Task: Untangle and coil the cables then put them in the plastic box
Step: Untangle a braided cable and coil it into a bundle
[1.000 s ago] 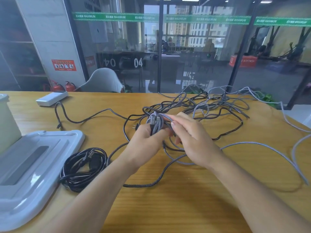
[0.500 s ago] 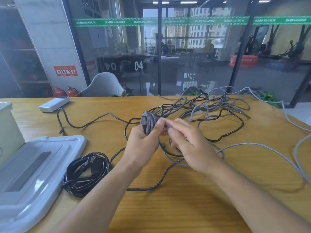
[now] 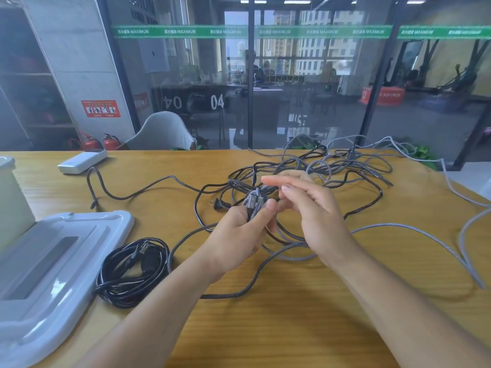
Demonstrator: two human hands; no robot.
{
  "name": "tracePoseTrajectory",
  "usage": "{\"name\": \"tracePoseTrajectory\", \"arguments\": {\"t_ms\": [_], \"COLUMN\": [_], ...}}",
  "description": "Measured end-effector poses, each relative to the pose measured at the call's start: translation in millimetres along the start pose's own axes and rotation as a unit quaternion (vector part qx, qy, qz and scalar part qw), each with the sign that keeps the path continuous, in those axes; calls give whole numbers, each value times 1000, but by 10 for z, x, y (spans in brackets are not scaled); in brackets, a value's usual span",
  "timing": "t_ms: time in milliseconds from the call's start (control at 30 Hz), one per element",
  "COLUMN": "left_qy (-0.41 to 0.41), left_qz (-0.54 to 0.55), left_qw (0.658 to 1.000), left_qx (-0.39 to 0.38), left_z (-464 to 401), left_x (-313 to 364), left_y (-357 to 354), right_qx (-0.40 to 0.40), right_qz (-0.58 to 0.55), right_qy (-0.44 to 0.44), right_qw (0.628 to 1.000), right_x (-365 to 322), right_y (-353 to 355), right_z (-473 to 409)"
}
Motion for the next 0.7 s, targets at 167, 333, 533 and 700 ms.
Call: {"name": "tracePoseTrajectory", "arguments": {"t_ms": [167, 333, 533, 700], "left_qy": [-19, -27, -50, -77], "left_qz": [-2, -11, -6, -8], "left_qw": [1000, 999, 998, 997], "left_qx": [22, 35, 39, 10], "left_z": [-5, -6, -5, 61], "left_x": [19, 10, 40, 117], "left_y": [29, 44, 63, -9], "right_qx": [42, 24, 36, 16], "right_qz": [-34, -91, -195, -154], "right_qy": [15, -20, -65, -80], "right_qw": [998, 995, 978, 985], "right_x": [-58, -43, 102, 233], "right_y": [62, -1, -55, -149], "right_z": [-16, -17, 7, 72]}}
Point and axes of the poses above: each hand's wrist, its own z-axis away from the middle knuckle, its own y-axis out of the back of the hand, x = y × z, the point moved 9 cm from there along -z, towards the middle knuckle, and after that the axes turned 13 degrees about y, right-handed, at the moved point
